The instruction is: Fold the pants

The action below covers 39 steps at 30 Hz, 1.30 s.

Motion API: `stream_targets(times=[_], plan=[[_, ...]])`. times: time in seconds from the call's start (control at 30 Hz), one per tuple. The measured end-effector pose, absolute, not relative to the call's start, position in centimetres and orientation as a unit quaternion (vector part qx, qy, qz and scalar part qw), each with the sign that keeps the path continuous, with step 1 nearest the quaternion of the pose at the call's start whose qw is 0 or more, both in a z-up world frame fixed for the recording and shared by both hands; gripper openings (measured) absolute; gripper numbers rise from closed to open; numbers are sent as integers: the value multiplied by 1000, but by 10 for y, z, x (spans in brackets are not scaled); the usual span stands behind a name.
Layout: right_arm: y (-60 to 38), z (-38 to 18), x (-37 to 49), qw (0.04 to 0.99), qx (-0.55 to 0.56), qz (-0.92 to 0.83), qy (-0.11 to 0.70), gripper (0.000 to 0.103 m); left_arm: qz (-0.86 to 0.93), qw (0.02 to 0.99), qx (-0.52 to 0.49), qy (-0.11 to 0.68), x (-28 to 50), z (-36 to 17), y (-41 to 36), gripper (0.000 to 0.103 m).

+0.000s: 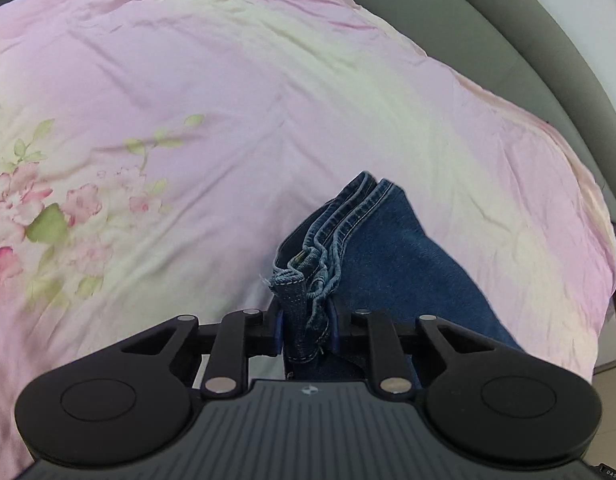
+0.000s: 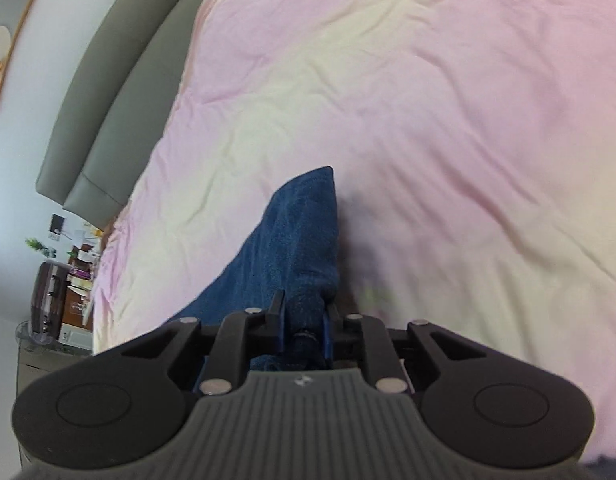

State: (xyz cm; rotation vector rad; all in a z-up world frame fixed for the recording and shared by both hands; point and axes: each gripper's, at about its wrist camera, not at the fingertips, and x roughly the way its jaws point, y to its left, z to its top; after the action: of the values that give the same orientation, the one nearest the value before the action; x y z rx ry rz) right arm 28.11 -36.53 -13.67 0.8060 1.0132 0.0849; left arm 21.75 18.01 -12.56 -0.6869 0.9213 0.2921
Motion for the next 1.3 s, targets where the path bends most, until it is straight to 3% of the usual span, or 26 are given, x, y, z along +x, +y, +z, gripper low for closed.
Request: stream_targets(times=[0.13, 0.23, 0.3, 0.37, 0.47, 0.73, 0.8, 0.9, 1.07, 1.13, 1.2, 1.3], plan=[[-369, -172, 260, 777, 355, 5, 519, 12, 153, 835, -273, 452, 226, -148, 170, 26], [-353, -191, 264, 791, 288, -6, 539, 14, 158, 830, -257, 469, 233, -162, 170, 37], [-346, -207, 266, 792, 259, -14, 553, 20, 163, 830, -257, 467, 228, -162, 173, 52], [-347, -212, 267, 791, 249, -14, 559, 25, 164, 832, -259, 462, 222, -153, 177, 57], [-350, -193, 268, 802, 208, -1, 560, 42, 167, 850, -218, 450, 216, -133, 178, 59], [-369, -144, 296, 826, 197, 33, 527, 47, 106, 879, -192, 424, 264, -96, 164, 59], [-365, -144, 320, 831, 200, 42, 518, 65, 89, 879, -188, 430, 285, -103, 156, 57], [-360, -156, 358, 829, 227, 52, 509, 69, 79, 876, -182, 439, 312, -118, 148, 51], [-360, -193, 400, 804, 265, 53, 530, 62, 73, 869, -182, 455, 339, -140, 143, 41], [-362, -205, 407, 795, 283, 55, 534, 54, 74, 866, -176, 462, 345, -147, 142, 39], [-365, -209, 404, 801, 276, 45, 530, 14, 72, 867, -173, 462, 348, -153, 142, 32], [-367, -200, 391, 818, 254, 52, 514, 8, 66, 869, -164, 463, 356, -160, 140, 29]])
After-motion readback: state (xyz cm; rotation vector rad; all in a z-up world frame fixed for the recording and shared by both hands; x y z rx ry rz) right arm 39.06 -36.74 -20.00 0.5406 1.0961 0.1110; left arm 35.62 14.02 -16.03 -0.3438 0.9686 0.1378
